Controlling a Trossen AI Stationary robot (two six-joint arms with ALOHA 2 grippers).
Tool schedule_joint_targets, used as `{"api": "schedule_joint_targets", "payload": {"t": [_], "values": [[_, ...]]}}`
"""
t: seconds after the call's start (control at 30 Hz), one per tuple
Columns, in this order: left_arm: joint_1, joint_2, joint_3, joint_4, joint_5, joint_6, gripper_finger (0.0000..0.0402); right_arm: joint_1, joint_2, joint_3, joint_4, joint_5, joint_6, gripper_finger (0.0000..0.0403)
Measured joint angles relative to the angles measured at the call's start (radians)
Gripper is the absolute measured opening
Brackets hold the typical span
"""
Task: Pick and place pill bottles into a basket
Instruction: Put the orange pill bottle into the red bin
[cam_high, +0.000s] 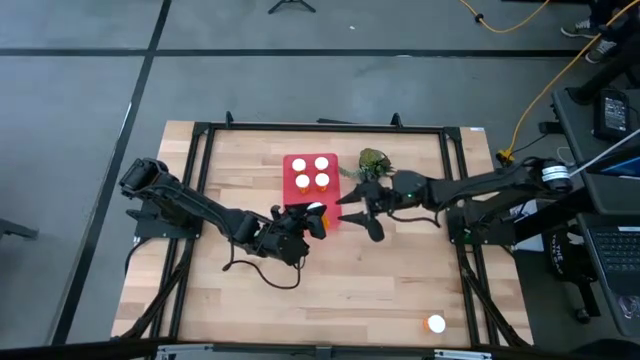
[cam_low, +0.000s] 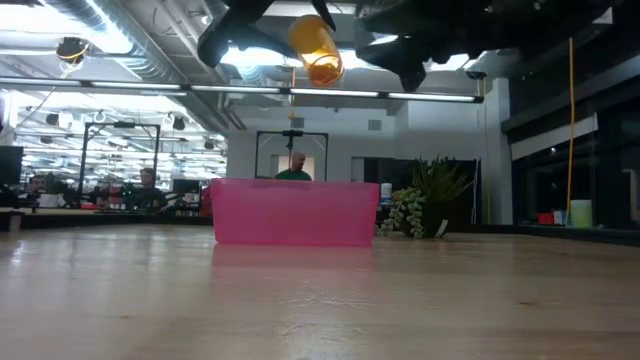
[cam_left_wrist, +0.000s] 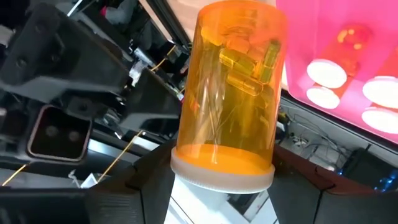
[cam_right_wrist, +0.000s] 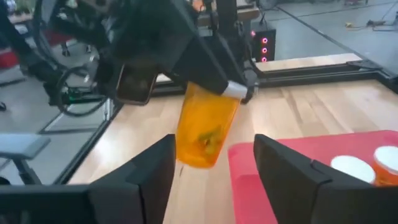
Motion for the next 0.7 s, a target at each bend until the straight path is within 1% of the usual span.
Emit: {"api": "schedule_joint_targets", "payload": {"t": [0.17,0.33,0.53,0.7], "values": [[-0.006,0.000,0.000,0.006,0.000,0.034,0.0214,-0.019,0.039,0.031,0.056,-0.078,0.029,0.0237],[-0.008,0.000,0.000,0.023,0.001,0.043,0.0214,-0.026,0.086,0.052,0.049,-0.089,0.068,0.0243],[-0.008,0.000,0.000,0.023,0.003,0.042,0.0214,-0.026,0.147,0.090,0.052,-0.091,0.070,0.0243],[-0.013,0.000,0.000,0.023,0.000,0.042,0.0214,-0.027,0.168,0.119,0.055,-0.126,0.067,0.0243]]}}
